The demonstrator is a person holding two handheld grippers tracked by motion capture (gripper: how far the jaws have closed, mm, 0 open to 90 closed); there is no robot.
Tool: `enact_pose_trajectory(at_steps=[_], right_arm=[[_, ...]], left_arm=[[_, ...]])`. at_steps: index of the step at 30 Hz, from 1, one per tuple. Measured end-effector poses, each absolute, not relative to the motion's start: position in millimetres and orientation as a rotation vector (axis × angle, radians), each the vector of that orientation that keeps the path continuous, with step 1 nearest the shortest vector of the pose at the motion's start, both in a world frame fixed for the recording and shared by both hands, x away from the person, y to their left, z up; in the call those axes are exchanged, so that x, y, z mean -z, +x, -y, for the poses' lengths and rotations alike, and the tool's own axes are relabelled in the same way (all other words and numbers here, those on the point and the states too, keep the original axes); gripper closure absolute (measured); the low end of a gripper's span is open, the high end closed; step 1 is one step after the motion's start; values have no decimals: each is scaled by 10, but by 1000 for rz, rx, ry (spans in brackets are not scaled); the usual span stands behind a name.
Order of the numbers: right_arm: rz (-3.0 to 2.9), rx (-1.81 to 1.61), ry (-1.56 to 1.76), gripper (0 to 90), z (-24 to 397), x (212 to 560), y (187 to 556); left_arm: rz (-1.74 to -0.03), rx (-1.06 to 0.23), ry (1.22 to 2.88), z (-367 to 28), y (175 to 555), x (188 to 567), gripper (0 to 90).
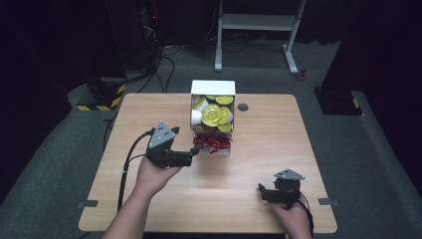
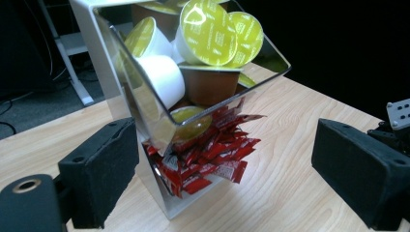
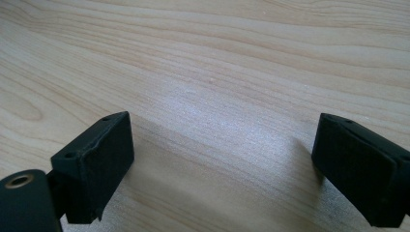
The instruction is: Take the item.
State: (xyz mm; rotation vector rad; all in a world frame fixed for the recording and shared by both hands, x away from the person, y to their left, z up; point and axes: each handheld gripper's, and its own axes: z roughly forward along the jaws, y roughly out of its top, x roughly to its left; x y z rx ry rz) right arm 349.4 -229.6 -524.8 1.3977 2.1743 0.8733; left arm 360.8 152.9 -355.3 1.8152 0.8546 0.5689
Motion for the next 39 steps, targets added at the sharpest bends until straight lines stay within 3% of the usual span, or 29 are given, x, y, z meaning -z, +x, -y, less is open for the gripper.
enact_pose_trajectory(at_steps=[15, 39], right_arm=[[-2174, -873, 1399, 77, 2295, 5248, 3492], [-2185, -874, 1384, 77, 2302, 5248, 3485]], left_arm=[[-854, -612, 1819, -1399, 3719, 3469, 110], [-861, -702, 1839, -1035, 4081, 3325, 211]])
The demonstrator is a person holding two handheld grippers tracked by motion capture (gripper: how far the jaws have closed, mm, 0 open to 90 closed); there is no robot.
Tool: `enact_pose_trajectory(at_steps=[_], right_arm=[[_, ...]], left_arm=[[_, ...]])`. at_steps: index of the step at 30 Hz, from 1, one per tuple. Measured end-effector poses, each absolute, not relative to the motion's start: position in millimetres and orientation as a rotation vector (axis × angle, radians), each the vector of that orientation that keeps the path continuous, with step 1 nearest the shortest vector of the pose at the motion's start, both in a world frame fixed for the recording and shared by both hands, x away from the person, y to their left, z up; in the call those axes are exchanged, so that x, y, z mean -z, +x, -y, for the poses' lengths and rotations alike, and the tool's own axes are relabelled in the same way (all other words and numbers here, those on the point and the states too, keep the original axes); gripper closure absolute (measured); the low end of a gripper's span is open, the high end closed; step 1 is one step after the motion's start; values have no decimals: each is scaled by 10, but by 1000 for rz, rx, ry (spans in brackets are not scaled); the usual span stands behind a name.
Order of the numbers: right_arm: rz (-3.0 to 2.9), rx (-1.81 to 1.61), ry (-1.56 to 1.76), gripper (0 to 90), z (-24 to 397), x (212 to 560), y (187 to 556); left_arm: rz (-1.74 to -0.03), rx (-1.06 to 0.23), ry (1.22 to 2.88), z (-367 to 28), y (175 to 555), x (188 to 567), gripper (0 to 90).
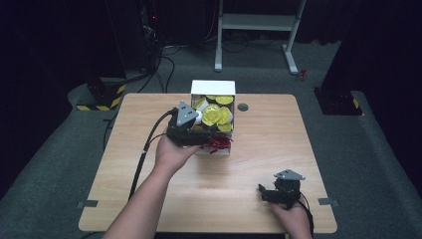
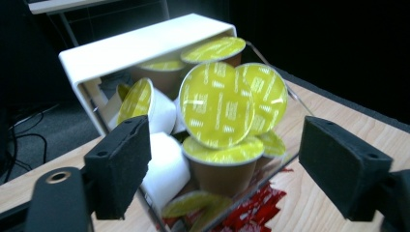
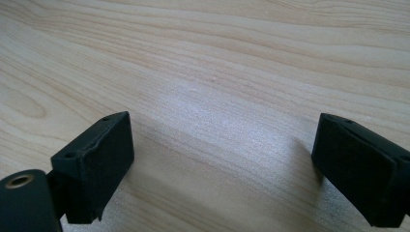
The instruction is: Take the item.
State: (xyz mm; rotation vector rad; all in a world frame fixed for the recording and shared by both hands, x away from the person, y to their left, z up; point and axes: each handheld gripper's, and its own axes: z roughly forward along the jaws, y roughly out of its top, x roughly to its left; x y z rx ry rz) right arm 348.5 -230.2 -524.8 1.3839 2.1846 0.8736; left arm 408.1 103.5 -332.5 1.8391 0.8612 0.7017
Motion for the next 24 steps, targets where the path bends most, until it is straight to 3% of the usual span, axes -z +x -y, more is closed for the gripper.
enact_pose_trajectory(at_steps=[24], right_arm=[[-2193, -876, 1371, 77, 2306, 5250, 3479]], left_arm=[[-911, -781, 1859, -738, 4395, 3375, 261]])
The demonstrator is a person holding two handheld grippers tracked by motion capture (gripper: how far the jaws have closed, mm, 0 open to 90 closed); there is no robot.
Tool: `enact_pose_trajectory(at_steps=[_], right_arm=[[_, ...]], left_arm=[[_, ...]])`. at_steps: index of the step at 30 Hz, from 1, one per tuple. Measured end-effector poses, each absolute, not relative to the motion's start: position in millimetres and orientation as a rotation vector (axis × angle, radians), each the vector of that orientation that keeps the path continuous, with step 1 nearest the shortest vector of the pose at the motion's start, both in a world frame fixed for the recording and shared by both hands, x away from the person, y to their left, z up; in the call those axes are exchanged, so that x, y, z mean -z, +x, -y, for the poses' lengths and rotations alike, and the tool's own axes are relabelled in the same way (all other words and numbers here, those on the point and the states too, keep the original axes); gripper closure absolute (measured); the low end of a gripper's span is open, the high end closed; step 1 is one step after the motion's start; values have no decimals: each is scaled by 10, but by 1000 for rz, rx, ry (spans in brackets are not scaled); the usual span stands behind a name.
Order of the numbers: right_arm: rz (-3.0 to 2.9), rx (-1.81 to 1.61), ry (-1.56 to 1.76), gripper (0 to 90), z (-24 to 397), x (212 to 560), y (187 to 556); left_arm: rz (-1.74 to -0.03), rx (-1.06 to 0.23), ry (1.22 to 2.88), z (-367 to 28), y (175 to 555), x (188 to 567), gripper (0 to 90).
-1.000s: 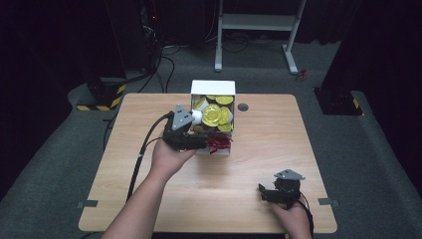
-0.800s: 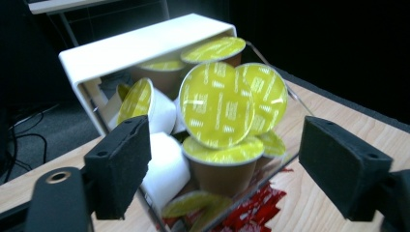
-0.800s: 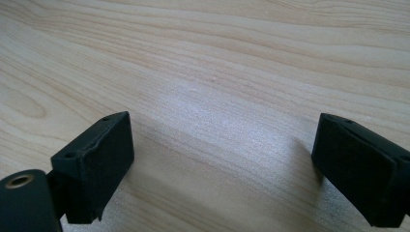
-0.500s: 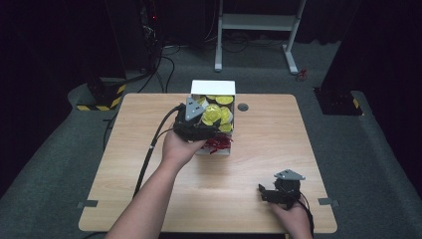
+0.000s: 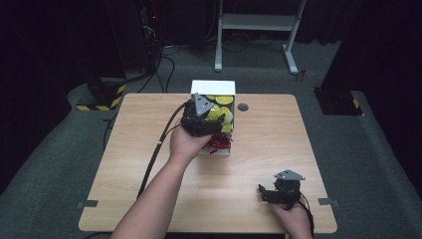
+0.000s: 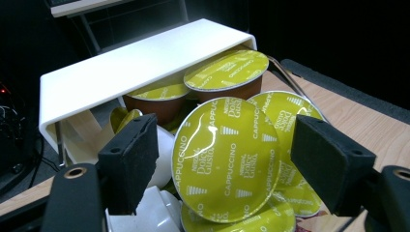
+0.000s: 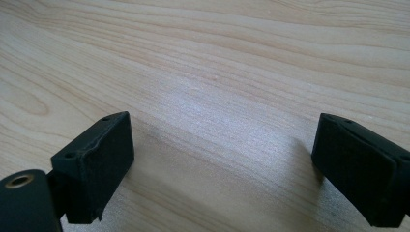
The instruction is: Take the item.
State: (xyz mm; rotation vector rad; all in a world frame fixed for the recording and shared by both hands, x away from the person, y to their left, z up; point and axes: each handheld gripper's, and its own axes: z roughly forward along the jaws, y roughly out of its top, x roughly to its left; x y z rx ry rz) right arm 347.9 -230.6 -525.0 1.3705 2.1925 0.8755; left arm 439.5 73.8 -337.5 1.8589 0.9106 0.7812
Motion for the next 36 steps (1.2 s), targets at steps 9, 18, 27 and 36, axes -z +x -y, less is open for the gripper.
enact_pose_trajectory(at_steps=[9, 18, 27, 36], right_arm=[[-2191, -878, 1380, 77, 2301, 5248, 3476], [-2191, -878, 1379, 77, 2301, 5248, 3476], [-2192, -879, 1379, 77, 2300, 5247, 3470], [-2192, -879, 1378, 77, 2300, 5248, 3468]], left_arm=[[-910, -783, 1839, -747, 4380, 3359, 331], [-897, -805, 1840, -735, 4350, 3360, 336], [-922, -845, 1889, -694, 4378, 3409, 255], [-910, -813, 1863, -744, 4346, 3426, 398]])
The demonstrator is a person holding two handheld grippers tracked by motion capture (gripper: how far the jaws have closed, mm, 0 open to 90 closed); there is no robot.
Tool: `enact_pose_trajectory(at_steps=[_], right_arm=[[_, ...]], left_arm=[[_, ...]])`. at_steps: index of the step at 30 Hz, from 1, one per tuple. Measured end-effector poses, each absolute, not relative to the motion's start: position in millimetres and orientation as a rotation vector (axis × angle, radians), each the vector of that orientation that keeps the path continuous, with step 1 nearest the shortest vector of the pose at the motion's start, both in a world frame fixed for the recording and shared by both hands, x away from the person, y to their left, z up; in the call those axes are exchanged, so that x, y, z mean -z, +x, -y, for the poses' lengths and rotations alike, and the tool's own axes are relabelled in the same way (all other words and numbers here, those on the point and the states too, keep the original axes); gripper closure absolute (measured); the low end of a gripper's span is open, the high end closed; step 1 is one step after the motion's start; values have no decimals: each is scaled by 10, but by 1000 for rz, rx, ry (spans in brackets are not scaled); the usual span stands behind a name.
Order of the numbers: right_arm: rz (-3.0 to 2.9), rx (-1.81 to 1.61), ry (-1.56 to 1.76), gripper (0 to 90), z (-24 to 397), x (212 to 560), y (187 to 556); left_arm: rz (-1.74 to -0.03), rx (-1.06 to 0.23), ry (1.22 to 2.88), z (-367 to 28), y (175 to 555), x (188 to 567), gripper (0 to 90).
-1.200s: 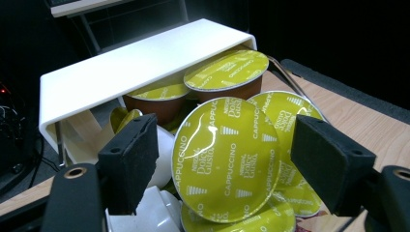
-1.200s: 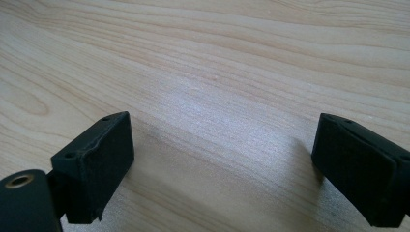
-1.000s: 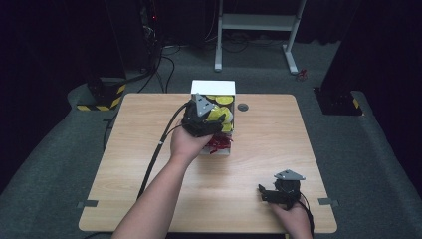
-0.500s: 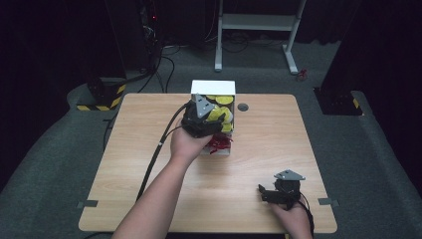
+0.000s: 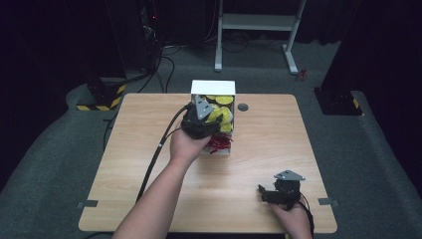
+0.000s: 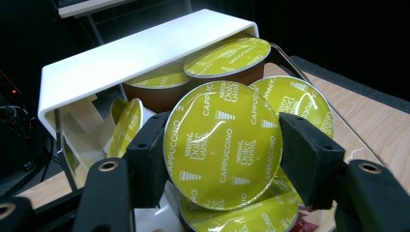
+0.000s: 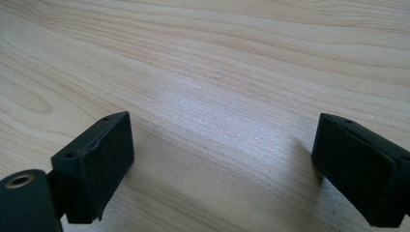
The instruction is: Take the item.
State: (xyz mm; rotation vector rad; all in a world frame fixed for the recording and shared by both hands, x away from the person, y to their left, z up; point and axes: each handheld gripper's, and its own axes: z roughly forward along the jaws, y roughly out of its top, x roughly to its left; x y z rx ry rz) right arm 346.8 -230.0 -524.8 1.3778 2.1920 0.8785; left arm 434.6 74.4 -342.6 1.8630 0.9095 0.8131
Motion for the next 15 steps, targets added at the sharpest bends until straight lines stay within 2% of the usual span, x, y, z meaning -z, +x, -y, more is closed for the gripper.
enact_pose_trajectory(at_steps=[15], right_arm=[[-2190, -880, 1380, 78, 2299, 5248, 3468]], left_arm=[[-877, -762, 1778, -800, 4236, 3345, 401]])
